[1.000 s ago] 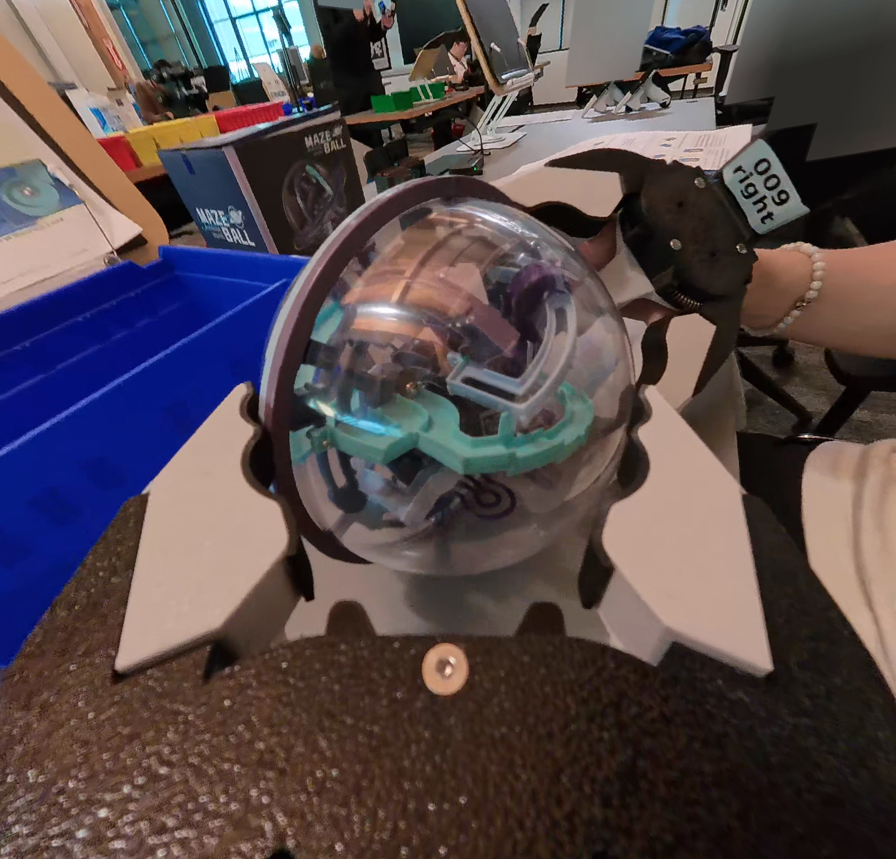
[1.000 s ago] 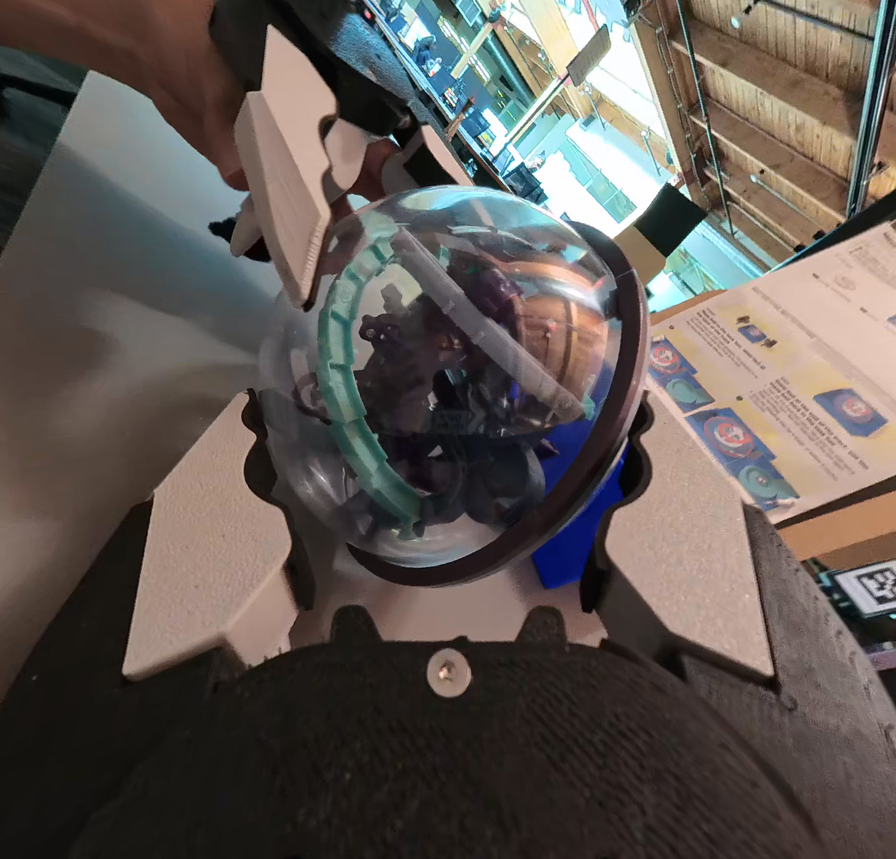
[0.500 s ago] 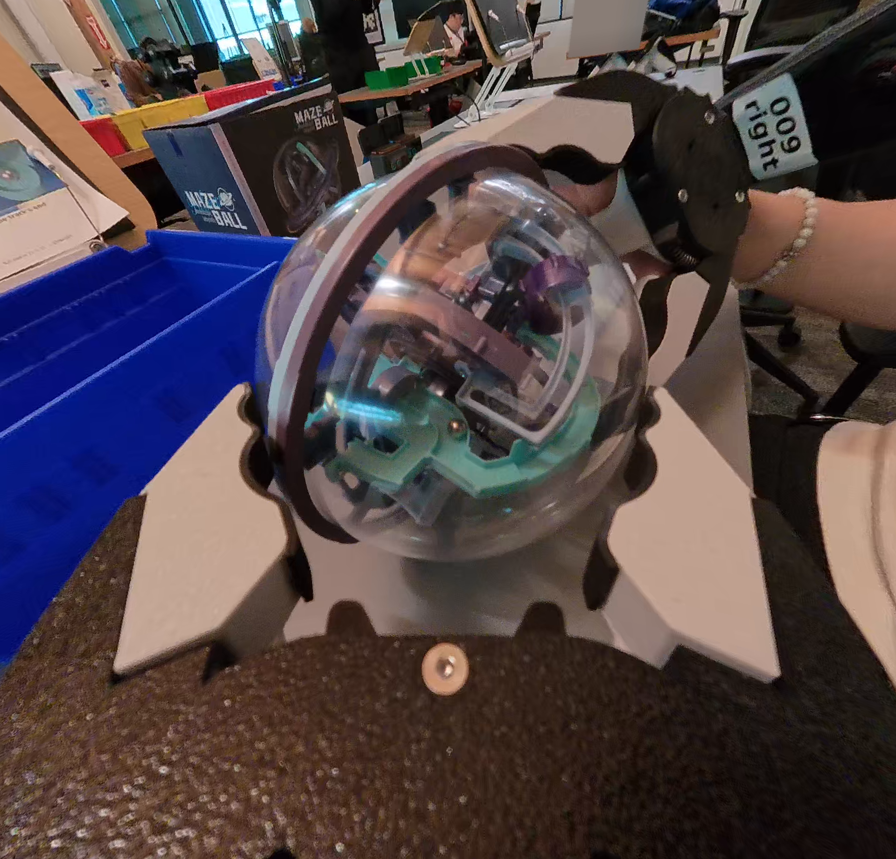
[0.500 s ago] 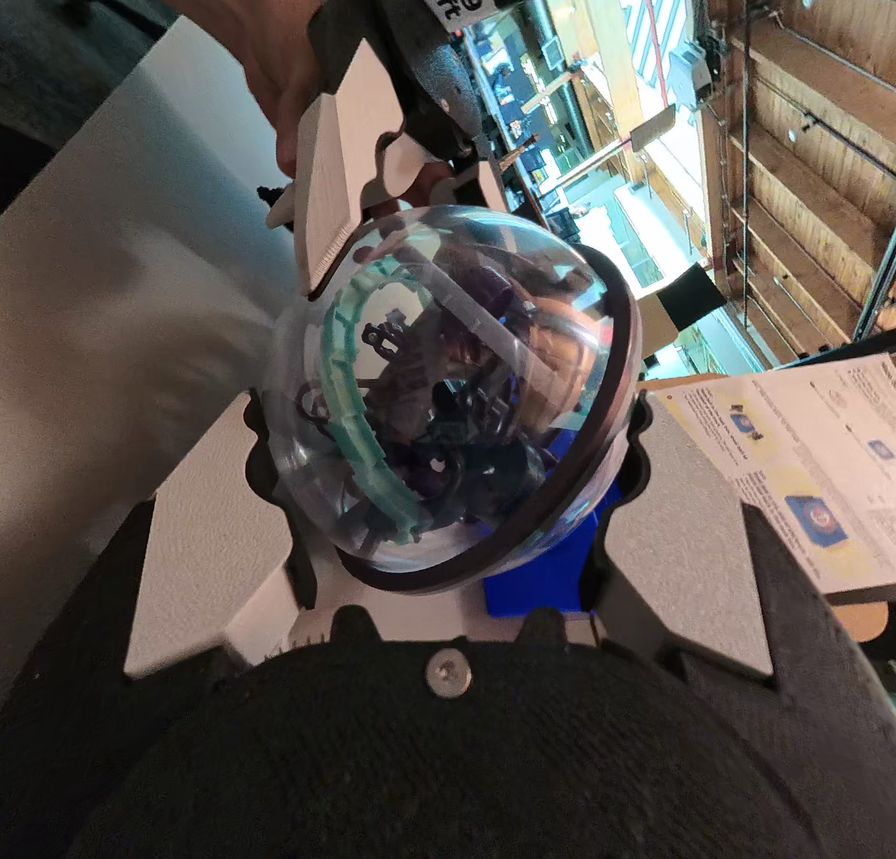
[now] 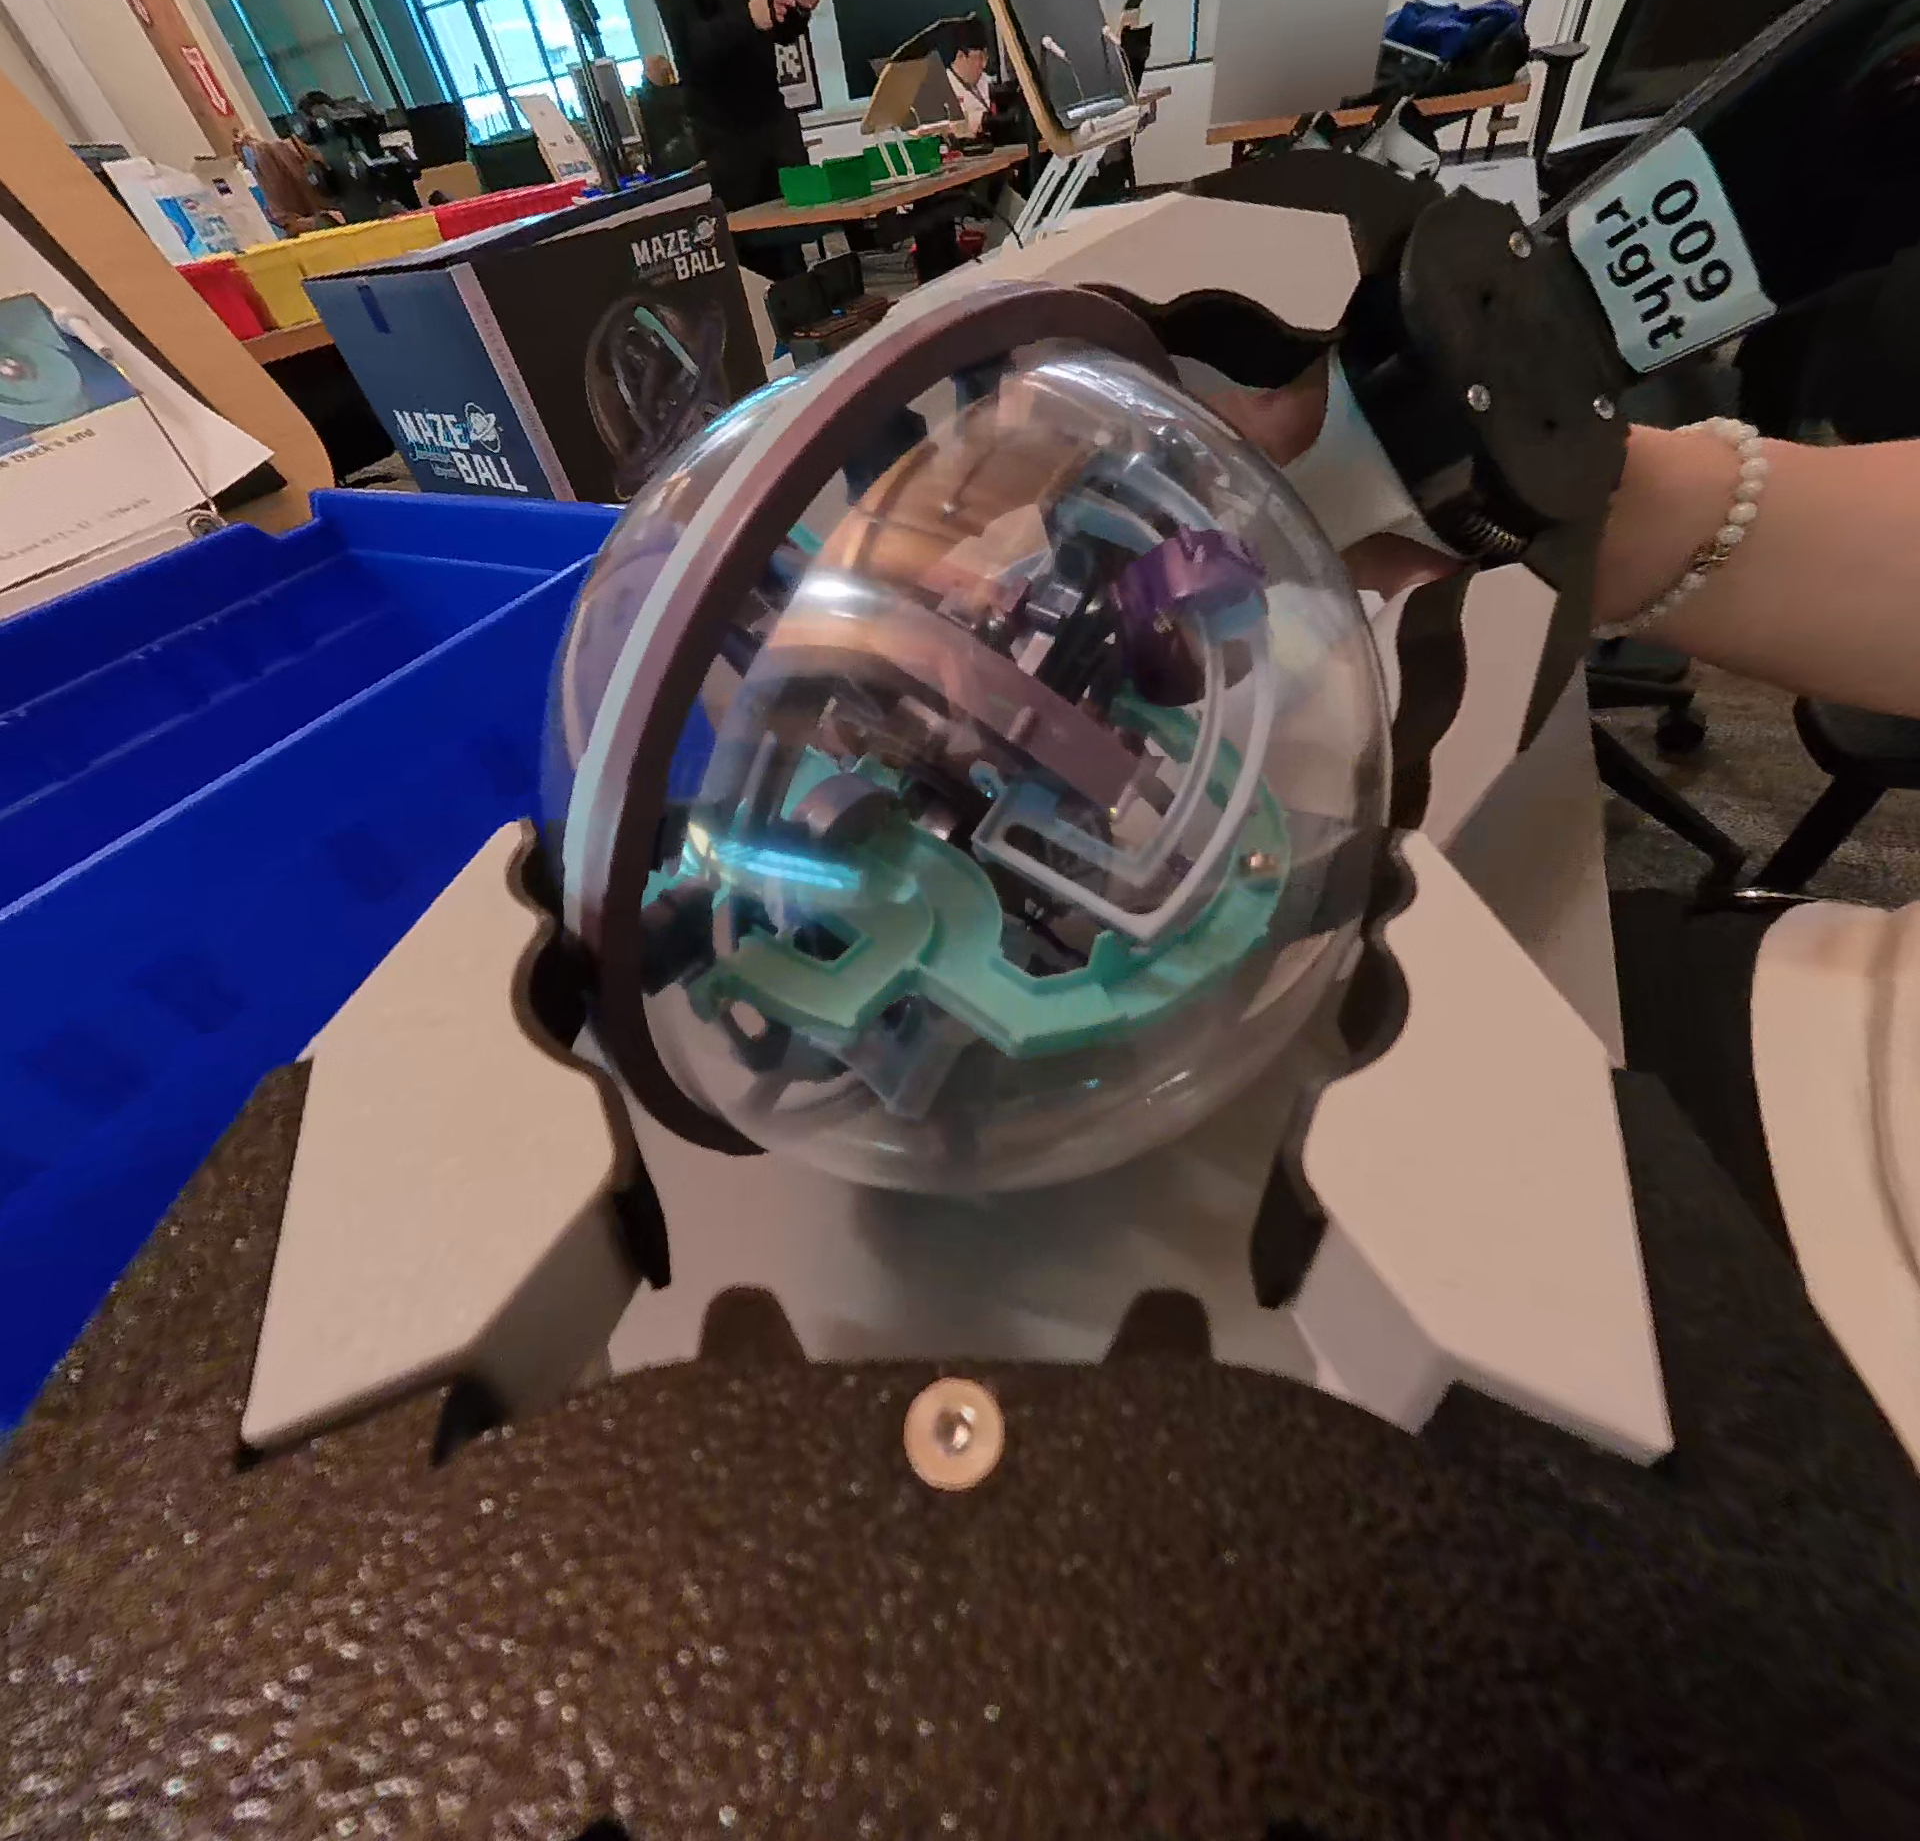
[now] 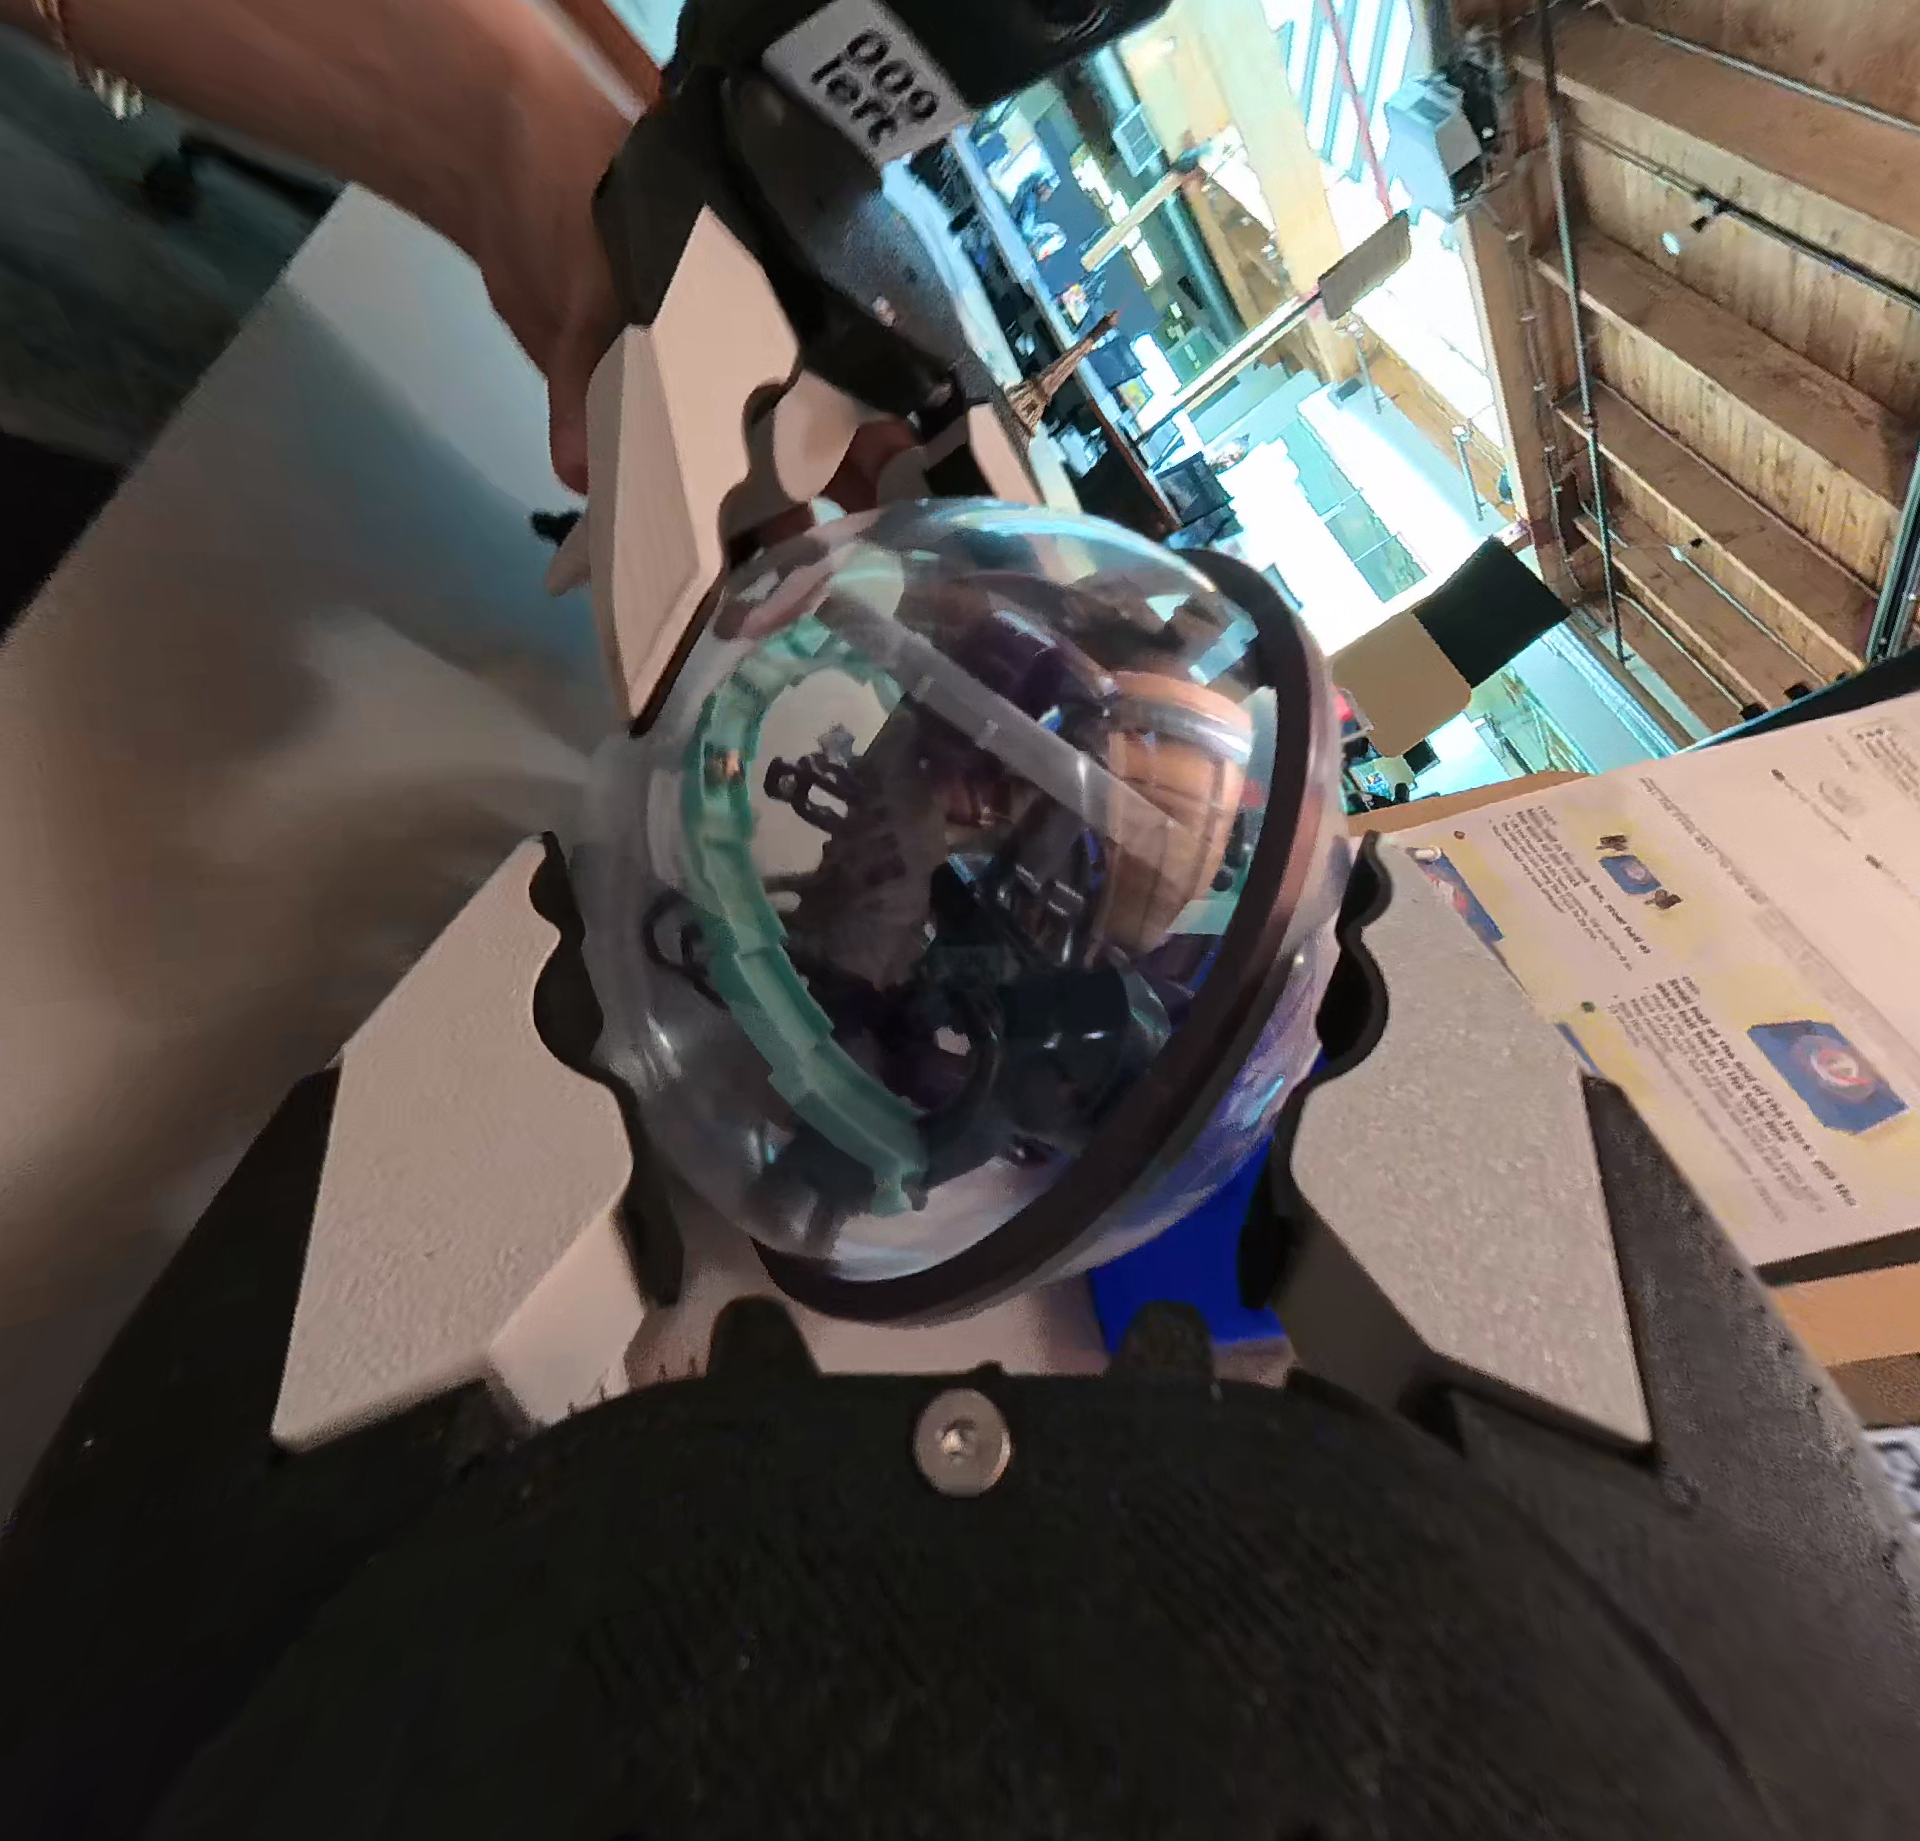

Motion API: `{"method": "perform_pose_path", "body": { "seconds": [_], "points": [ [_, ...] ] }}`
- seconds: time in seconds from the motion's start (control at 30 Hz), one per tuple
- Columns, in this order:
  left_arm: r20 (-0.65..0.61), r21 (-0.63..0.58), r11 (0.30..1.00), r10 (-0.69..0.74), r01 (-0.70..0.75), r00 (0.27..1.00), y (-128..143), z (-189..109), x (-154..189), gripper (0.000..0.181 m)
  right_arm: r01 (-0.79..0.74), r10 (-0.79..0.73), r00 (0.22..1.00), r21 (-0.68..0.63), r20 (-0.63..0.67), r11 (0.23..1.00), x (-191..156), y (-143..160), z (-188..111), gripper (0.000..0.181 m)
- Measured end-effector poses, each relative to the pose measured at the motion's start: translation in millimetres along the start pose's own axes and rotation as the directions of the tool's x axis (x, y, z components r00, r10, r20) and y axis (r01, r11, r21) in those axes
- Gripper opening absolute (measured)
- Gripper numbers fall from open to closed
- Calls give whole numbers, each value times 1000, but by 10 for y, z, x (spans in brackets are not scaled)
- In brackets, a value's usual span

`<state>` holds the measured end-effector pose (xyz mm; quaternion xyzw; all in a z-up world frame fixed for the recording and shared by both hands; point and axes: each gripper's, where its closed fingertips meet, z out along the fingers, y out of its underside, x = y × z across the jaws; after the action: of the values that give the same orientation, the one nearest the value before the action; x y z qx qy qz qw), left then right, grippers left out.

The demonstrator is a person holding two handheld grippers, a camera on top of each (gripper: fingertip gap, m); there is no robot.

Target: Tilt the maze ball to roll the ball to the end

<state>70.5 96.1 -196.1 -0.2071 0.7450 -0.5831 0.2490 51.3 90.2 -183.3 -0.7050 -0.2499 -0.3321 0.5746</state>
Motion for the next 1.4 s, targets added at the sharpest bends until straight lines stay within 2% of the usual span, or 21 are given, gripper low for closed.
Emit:
{"method": "perform_pose_path", "body": {
  "seconds": [0.1,0.5,0.9,1.03,1.17,1.4],
  "points": [
    [-6,4,1000,3,-3,1000,4,-8,1,146,-61,61,998,37,-12,997,17,-66,3,137],
    [-52,57,998,-13,16,999,37,-49,-16,146,-67,68,998,52,-9,996,12,-144,77,135],
    [-57,35,999,12,-10,998,49,-32,0,146,-107,107,994,72,-4,992,33,-179,27,128],
    [-43,26,1000,18,-17,999,55,-33,-19,139,-223,222,975,42,35,974,113,-52,-77,128],
    [-31,24,999,-32,33,999,44,5,-46,136,-351,351,936,76,7,933,205,21,-102,130],
    [-12,-69,986,-151,150,988,125,38,-84,134,-410,412,910,49,-50,911,276,101,-78,131]
  ]
}}
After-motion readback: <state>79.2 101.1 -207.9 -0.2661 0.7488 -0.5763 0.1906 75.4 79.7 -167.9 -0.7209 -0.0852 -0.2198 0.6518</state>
